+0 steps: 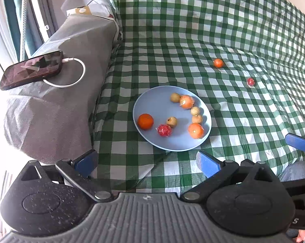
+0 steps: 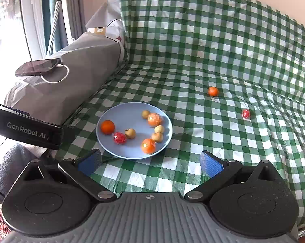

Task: Organize fruits

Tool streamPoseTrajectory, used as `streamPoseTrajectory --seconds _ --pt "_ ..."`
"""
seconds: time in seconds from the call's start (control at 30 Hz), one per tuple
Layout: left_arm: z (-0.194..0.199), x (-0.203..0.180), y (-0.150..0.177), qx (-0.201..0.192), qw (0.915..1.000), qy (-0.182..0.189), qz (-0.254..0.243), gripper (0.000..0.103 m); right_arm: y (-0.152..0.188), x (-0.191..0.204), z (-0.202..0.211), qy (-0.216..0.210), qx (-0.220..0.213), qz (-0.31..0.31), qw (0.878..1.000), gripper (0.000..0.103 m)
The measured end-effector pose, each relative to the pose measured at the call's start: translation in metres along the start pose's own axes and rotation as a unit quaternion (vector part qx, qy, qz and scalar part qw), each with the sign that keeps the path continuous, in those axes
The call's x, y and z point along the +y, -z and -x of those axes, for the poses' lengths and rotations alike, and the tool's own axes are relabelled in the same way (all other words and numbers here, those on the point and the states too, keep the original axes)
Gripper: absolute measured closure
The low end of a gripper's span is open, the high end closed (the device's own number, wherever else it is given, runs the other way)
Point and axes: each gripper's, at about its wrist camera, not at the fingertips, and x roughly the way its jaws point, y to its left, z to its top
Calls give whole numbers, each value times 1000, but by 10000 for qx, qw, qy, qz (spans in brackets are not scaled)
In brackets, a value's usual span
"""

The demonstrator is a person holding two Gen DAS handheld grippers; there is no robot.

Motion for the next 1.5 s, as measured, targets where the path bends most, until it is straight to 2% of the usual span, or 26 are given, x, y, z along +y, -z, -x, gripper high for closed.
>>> streamPoseTrajectory --seconds 0.17,0.33,0.5,0.6,0.73,0.93,1.07,1.17,1.23,1.3,1.4,1.43,1.47,1.5 --pt "-11 -17 -21 86 9999 106 -75 0 0 -28 -9 236 -63 -370 9990 1" --pt "-33 -47 -57 95 9994 250 -214 0 -3 -76 -22 755 -161 -795 9938 1" --pt "-70 -87 -106 74 9979 509 -394 0 -7 -137 -50 1270 -206 -1216 9842 1" --pt "-102 -117 -138 -133 9965 548 -622 0 -13 -175 -77 1457 -289 -1432 9785 1" --pt "-163 -158 -180 -341 9936 562 -915 0 -26 -219 -131 1542 -303 -1595 9746 1" --pt "-276 -196 -231 0 9937 824 -755 0 -40 -273 -221 1490 -261 -1870 9707 1" --pt "-329 -216 -255 207 9927 863 -820 0 -46 -293 -276 1493 -109 -1800 9722 1" --pt "-353 -222 -267 222 9927 836 -844 0 -48 -302 -308 1498 17 -1640 9750 1" --pt "-372 -229 -272 381 9917 831 -905 0 -47 -308 -325 1491 204 -1613 9754 1" --pt "-386 -232 -275 526 9913 781 -925 0 -44 -309 -327 1505 41 -1633 9750 1" --pt "-392 -238 -276 506 9902 781 -1039 0 -40 -305 -326 1518 -68 -1587 9756 1" --pt "-389 -240 -276 483 9896 794 -1098 2 -39 -305 -325 1521 -101 -1570 9758 1" --pt "-387 -241 -276 437 9892 824 -1131 19 -37 -301 -321 1529 -128 -1547 9760 4" --pt "-381 -241 -276 352 9891 803 -1180 47 -36 -298 -317 1539 -211 -1538 9758 11"
